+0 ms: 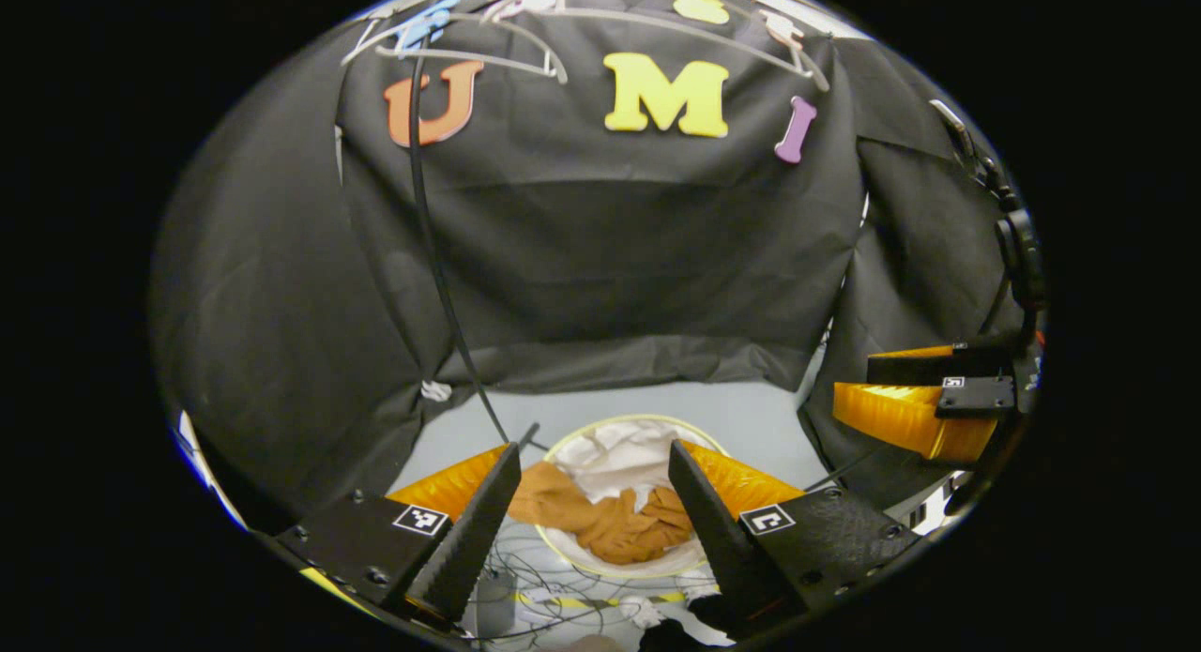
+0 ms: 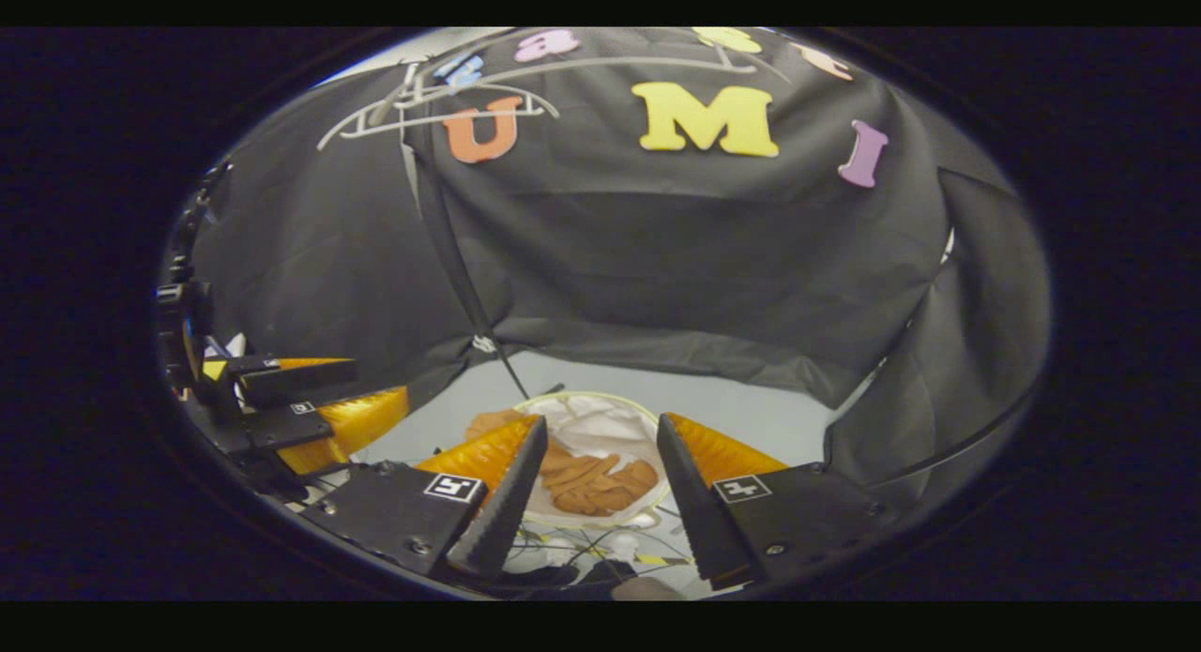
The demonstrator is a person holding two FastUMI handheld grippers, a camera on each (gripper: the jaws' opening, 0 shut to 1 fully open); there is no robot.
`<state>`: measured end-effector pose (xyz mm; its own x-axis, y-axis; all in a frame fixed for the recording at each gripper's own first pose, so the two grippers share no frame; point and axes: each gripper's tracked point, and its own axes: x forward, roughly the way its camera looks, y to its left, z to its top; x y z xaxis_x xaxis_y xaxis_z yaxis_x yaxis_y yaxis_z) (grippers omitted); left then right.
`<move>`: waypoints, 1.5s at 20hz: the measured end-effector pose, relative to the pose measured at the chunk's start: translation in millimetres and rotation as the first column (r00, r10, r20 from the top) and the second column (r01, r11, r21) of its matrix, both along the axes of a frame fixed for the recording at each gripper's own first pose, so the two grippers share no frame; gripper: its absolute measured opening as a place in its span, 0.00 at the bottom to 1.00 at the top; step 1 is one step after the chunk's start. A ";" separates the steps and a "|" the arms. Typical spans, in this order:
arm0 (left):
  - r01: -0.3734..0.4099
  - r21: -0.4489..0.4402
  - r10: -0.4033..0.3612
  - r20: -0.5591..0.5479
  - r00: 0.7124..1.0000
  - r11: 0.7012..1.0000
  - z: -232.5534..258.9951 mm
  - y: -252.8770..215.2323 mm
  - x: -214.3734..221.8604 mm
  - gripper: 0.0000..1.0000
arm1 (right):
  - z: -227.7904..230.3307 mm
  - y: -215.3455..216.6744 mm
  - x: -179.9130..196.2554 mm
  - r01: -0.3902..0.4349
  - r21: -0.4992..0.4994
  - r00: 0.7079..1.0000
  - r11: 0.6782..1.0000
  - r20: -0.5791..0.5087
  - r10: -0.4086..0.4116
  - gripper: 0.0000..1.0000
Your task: Grasp the clothes on the hanger with both hands and then place them into the laundry hamper below.
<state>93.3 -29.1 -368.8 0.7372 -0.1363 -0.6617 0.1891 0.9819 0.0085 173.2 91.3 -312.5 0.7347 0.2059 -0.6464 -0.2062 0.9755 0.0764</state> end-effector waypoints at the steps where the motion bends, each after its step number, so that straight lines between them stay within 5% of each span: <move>1: 0.007 0.003 -0.008 0.052 0.999 1.000 17.4 -1.1 6.5 0.97 | 18.9 -3.4 1.6 0.022 0.003 0.999 1.000 0.049 -0.022 0.79; 7: 0.018 -0.016 -0.012 0.284 0.959 1.000 143.6 -31.1 7.2 0.97 | 132.6 -25.6 -3.3 0.055 0.032 0.960 0.998 0.272 -0.062 0.83; 9: 0.016 -0.038 -0.002 0.343 0.939 0.999 179.4 -40.7 7.1 0.92 | 169.2 -37.7 -12.0 0.055 0.067 0.939 0.996 0.337 -0.075 0.94; 10: 0.009 -0.044 0.009 0.376 0.927 0.999 198.2 -42.5 4.6 1.00 | 182.1 -44.4 -16.4 0.054 0.078 0.928 0.996 0.364 -0.079 1.00; 13: -0.022 -0.023 0.030 0.480 0.877 0.999 258.3 -48.4 -4.6 0.92 | 249.5 -84.0 -38.2 0.075 0.049 0.873 0.996 0.480 -0.089 1.00; 22: -0.157 0.022 0.108 0.630 0.769 0.987 350.2 -73.2 -90.0 1.00 | 329.6 -181.1 -152.4 0.001 0.136 0.751 0.991 0.655 -0.090 0.98; 26: -0.267 0.040 0.178 0.649 0.740 0.963 360.4 -65.1 -135.6 0.99 | 327.1 -200.5 -187.7 -0.018 0.168 0.746 0.986 0.659 -0.099 1.00; 30: -0.275 0.010 0.203 0.648 0.734 0.961 366.8 -58.5 -169.5 0.99 | 320.1 -194.0 -204.9 -0.022 0.190 0.760 0.981 0.640 -0.107 1.00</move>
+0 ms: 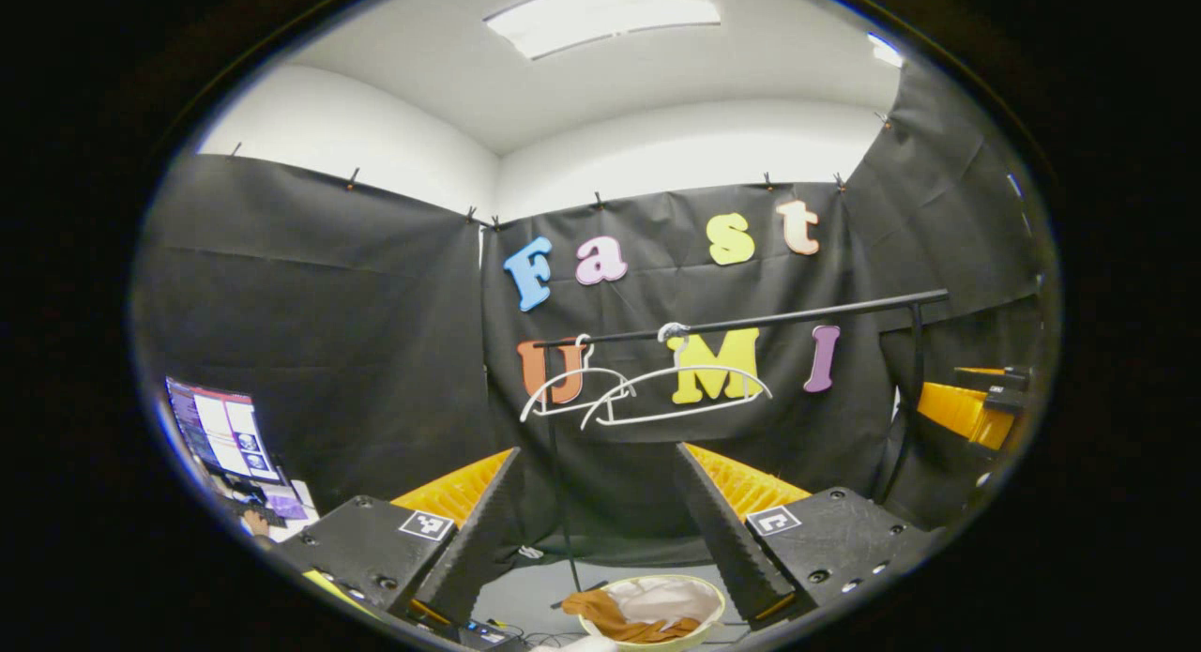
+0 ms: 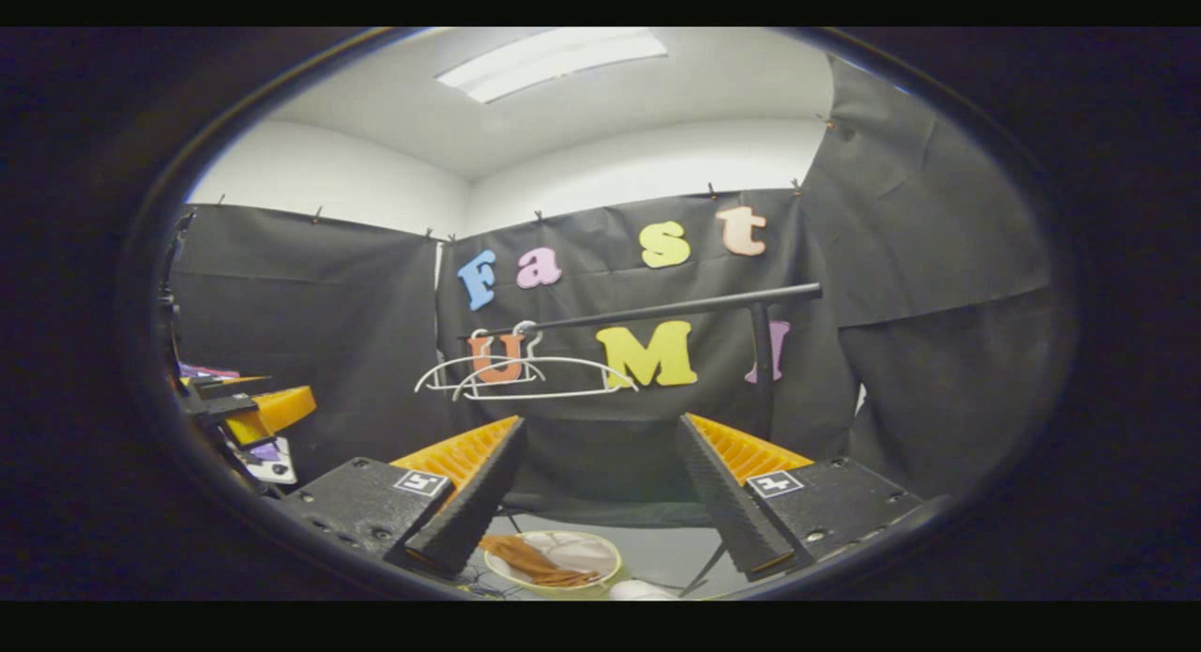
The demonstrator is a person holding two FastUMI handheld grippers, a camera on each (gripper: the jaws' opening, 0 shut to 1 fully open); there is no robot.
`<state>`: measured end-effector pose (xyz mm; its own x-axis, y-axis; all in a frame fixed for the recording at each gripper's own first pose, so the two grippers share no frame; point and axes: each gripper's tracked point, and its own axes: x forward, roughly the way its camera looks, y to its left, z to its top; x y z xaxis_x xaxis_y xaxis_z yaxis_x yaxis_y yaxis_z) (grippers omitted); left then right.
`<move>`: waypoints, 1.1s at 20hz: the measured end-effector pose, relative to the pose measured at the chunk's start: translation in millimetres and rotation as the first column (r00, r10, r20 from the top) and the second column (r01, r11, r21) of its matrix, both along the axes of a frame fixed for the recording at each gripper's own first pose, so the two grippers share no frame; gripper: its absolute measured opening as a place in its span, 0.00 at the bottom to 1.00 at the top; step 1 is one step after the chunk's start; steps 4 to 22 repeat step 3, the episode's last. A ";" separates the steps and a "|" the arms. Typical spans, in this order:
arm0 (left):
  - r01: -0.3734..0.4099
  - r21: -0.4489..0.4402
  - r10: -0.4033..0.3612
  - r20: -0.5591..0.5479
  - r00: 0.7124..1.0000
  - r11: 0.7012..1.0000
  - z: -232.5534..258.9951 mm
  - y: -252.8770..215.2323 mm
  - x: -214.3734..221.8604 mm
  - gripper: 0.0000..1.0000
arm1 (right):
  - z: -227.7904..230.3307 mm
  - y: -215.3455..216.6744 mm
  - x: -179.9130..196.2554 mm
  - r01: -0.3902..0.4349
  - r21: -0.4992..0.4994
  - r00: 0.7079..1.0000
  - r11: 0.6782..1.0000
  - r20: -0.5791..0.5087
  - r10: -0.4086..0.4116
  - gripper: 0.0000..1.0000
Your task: Grasp the clothes on the hanger with both hands and then place them into the laundry hamper below.
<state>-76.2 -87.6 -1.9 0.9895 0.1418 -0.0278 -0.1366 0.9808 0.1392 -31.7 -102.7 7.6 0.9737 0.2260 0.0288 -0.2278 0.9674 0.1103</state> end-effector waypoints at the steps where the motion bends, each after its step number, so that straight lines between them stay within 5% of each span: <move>1: -0.001 0.010 0.001 -0.006 1.000 1.000 -0.4 6.8 -3.6 0.99 | -1.1 1.5 -3.3 0.008 -0.002 1.000 1.000 -0.003 -0.008 1.00; 22: 0.008 0.021 -0.008 -0.010 1.000 1.000 4.6 17.8 -3.6 0.99 | 3.5 6.7 -6.3 0.035 0.000 0.999 0.999 0.000 -0.035 1.00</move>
